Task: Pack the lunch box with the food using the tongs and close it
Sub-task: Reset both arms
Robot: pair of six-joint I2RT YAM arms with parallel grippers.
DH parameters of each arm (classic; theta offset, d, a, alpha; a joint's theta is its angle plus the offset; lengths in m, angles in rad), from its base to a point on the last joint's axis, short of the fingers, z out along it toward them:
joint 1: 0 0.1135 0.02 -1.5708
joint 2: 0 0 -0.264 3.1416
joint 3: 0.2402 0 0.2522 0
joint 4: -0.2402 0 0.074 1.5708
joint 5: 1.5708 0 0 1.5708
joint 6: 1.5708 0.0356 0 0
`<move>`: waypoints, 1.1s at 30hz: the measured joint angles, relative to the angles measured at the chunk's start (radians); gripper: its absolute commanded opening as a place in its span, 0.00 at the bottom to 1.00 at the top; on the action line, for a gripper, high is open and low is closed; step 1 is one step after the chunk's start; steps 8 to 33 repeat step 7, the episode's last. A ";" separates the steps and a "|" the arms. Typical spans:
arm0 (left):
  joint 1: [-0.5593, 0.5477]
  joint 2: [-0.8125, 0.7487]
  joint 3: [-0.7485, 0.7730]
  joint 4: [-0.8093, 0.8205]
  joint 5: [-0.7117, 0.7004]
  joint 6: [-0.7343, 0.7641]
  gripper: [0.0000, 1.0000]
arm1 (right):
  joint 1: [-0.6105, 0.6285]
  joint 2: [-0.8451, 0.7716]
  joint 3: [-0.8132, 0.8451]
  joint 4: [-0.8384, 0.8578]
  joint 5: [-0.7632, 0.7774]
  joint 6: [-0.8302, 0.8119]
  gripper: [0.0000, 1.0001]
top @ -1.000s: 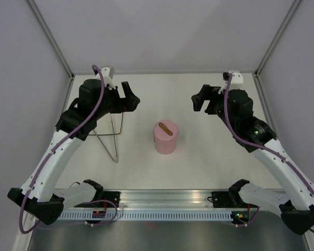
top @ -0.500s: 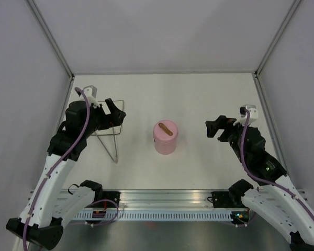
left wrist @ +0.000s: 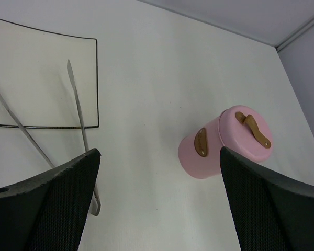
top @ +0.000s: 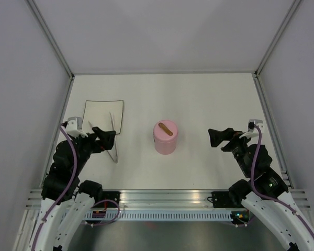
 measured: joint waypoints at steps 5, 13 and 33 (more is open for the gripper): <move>0.000 -0.018 -0.008 0.001 0.003 0.002 1.00 | 0.000 -0.019 0.000 0.001 0.003 0.005 0.98; 0.000 -0.013 -0.008 0.002 0.004 0.006 1.00 | 0.000 -0.022 0.000 0.001 0.006 0.008 0.98; 0.000 -0.013 -0.008 0.002 0.004 0.006 1.00 | 0.000 -0.022 0.000 0.001 0.006 0.008 0.98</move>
